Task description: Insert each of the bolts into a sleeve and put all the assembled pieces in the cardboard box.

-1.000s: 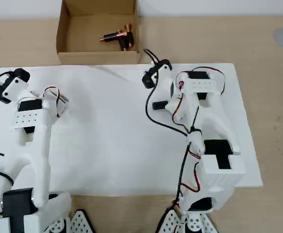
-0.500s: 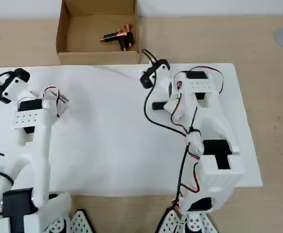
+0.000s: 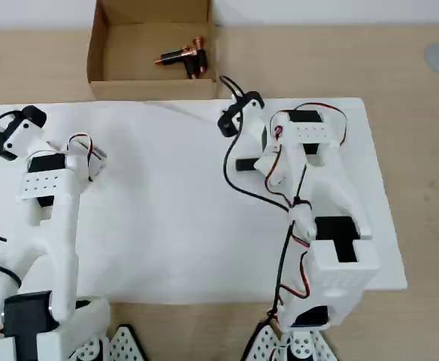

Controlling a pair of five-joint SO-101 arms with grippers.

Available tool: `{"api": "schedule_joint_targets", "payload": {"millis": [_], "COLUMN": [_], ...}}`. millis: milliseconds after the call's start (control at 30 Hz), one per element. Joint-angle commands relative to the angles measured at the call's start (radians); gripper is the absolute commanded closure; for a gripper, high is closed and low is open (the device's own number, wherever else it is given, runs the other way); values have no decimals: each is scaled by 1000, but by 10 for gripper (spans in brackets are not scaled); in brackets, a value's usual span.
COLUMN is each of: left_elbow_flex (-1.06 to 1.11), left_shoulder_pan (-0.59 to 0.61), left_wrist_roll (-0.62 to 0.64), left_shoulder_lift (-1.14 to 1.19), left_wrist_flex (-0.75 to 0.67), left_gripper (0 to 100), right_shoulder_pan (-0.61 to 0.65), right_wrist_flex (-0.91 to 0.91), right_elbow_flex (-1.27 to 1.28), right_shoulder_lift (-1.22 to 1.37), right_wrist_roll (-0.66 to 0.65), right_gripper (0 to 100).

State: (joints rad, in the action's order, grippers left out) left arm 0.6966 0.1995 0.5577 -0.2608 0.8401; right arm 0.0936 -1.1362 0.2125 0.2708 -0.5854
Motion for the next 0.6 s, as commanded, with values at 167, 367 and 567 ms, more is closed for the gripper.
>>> {"api": "schedule_joint_targets", "payload": {"millis": [167, 367, 567], "left_elbow_flex": [-6, -5, -5], "left_shoulder_pan": [-14, -14, -14], "left_wrist_roll": [-5, -5, -5], "left_shoulder_lift": [-4, -4, -4], "left_wrist_flex": [-8, -8, -8], "left_gripper": [826, 826, 826], "right_shoulder_pan": [5, -41, -38], "right_wrist_flex": [-29, -95, -255], "right_elbow_flex": [-58, -186, -346], "right_shoulder_lift": [-13, -13, -13], "right_wrist_roll": [3, 83, 78], "right_gripper": [988, 988, 988]}}
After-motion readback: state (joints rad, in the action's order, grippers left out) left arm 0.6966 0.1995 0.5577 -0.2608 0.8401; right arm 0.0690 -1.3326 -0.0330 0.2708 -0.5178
